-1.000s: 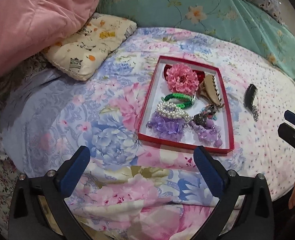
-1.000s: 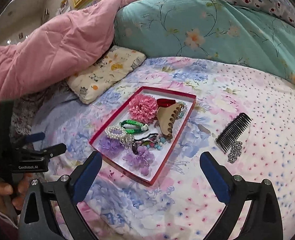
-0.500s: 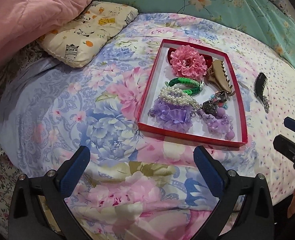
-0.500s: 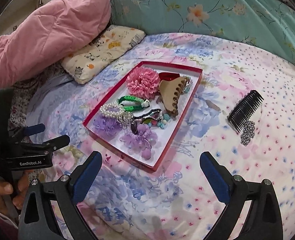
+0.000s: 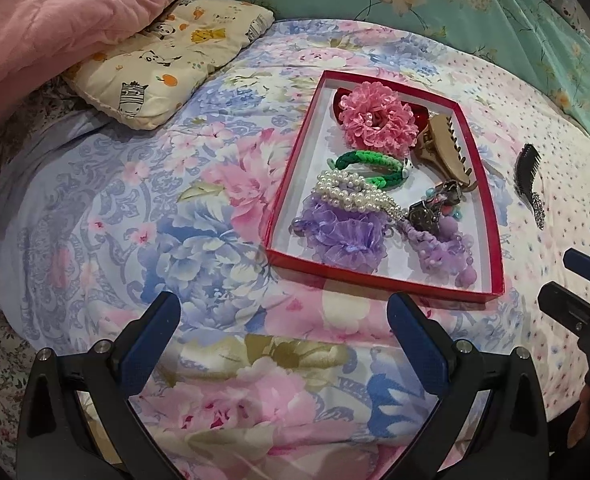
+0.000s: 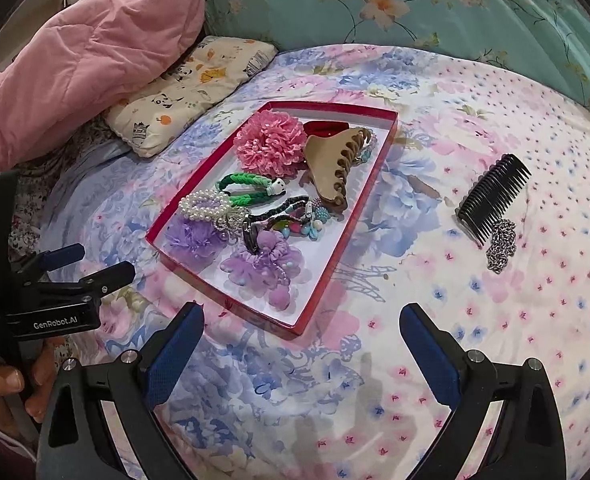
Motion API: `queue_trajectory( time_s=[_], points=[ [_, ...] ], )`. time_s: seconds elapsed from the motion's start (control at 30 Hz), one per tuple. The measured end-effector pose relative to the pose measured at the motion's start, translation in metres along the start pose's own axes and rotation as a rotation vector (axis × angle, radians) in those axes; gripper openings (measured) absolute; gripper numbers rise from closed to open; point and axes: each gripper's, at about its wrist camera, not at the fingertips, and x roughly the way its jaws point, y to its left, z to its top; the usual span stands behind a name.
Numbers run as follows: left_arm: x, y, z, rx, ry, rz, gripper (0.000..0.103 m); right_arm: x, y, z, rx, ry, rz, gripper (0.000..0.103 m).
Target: Organize jewelry
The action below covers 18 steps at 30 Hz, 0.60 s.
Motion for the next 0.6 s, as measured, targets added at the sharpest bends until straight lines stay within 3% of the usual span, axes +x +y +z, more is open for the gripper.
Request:
queue_trajectory(
  time_s=[0.6],
  points=[
    [0.0085, -0.0072, 0.0051, 0.008, 0.014, -0.018, 0.103, 0.0061, -0.0021, 0.0074, 0.014, -0.011, 0.01, 0.099]
  ],
)
